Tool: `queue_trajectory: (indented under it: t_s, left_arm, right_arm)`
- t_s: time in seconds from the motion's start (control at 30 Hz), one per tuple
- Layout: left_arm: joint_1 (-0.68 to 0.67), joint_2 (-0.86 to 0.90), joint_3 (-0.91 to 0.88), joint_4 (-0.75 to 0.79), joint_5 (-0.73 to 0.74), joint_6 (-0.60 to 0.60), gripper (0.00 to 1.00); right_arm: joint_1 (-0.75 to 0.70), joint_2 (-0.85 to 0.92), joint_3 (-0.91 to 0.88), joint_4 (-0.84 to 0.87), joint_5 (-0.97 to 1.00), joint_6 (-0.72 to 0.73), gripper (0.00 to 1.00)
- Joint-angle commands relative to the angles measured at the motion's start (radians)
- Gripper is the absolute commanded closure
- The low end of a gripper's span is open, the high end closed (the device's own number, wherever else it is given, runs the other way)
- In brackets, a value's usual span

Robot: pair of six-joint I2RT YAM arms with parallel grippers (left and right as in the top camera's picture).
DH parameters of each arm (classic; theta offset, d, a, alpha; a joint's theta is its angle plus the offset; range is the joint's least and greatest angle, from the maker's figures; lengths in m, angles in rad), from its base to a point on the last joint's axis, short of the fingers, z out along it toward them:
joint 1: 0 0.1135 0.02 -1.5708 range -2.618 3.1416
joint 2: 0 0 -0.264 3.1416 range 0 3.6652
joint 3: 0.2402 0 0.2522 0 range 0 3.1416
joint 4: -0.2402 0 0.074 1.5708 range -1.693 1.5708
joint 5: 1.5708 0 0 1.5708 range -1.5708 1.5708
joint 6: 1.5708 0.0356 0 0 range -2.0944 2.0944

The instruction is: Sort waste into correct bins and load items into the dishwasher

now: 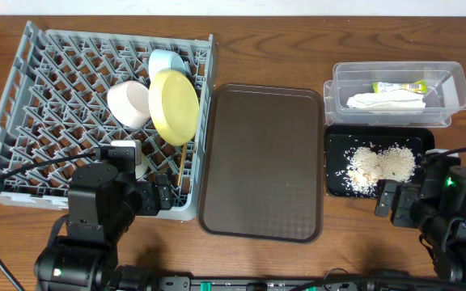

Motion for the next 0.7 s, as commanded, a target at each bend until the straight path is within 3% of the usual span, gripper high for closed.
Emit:
queue_trajectory:
  t_s: [0.0, 0.13, 0.4, 0.67]
  left_arm:
    - [0.003, 0.001, -0.008, 0.001, -0.013, 0.001, 0.05]
    - [0.003, 0.001, -0.008, 0.001, -0.012, 0.001, 0.05]
    - [0.003, 0.001, -0.008, 0.001, -0.013, 0.001, 0.05]
    - [0.003, 0.001, -0.008, 0.001, -0.013, 0.001, 0.05]
  right_arm:
    - [0.008, -0.037, -0.012, -0.012, 0.008, -0.008, 0.01]
    - [0.010, -0.151, -0.035, 0.026, 0.002, -0.008, 0.01]
    - [0.010, -0.534, -0.407, 0.477, -0.030, -0.008, 0.01]
    - [0.010, -0.705, -0.742, 0.943, -0.074, -0.008, 0.01]
